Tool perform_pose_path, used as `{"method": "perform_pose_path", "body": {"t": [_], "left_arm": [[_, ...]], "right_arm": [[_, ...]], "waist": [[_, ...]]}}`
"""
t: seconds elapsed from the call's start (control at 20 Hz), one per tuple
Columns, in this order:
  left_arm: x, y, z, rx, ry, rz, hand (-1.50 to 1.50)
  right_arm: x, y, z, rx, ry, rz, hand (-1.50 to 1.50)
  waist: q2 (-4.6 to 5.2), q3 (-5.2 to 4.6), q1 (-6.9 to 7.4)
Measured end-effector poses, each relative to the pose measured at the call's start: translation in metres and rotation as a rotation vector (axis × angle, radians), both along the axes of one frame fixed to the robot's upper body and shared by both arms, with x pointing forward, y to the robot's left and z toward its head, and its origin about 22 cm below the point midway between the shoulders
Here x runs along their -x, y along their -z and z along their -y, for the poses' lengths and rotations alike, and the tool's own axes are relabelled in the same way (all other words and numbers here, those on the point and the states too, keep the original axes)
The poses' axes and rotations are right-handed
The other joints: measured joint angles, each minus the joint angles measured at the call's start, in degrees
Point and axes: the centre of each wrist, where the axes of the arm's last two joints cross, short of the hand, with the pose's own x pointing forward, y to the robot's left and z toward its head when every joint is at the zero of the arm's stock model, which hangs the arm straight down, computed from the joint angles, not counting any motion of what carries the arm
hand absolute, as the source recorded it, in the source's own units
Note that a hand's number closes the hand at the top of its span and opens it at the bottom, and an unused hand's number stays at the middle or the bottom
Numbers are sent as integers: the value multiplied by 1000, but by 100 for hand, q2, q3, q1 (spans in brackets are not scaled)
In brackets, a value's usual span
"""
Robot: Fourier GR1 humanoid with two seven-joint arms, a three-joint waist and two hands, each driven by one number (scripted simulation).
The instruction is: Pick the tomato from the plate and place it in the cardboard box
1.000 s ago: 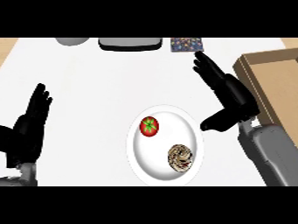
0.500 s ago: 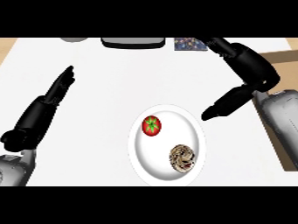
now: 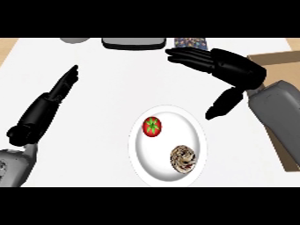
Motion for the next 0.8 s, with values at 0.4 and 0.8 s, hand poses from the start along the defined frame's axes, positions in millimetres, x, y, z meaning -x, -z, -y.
{"method": "perform_pose_path", "body": {"t": [0.4, 0.8], "left_arm": [[1, 4, -7, 3, -6, -9, 0], [-2, -3, -9, 2, -13, -6, 0]], "right_arm": [[25, -8, -60, 378, -69, 99, -150], [72, -4, -104, 577, -26, 157, -150]], "waist": [[-54, -4, -67], [-59, -2, -109]]}}
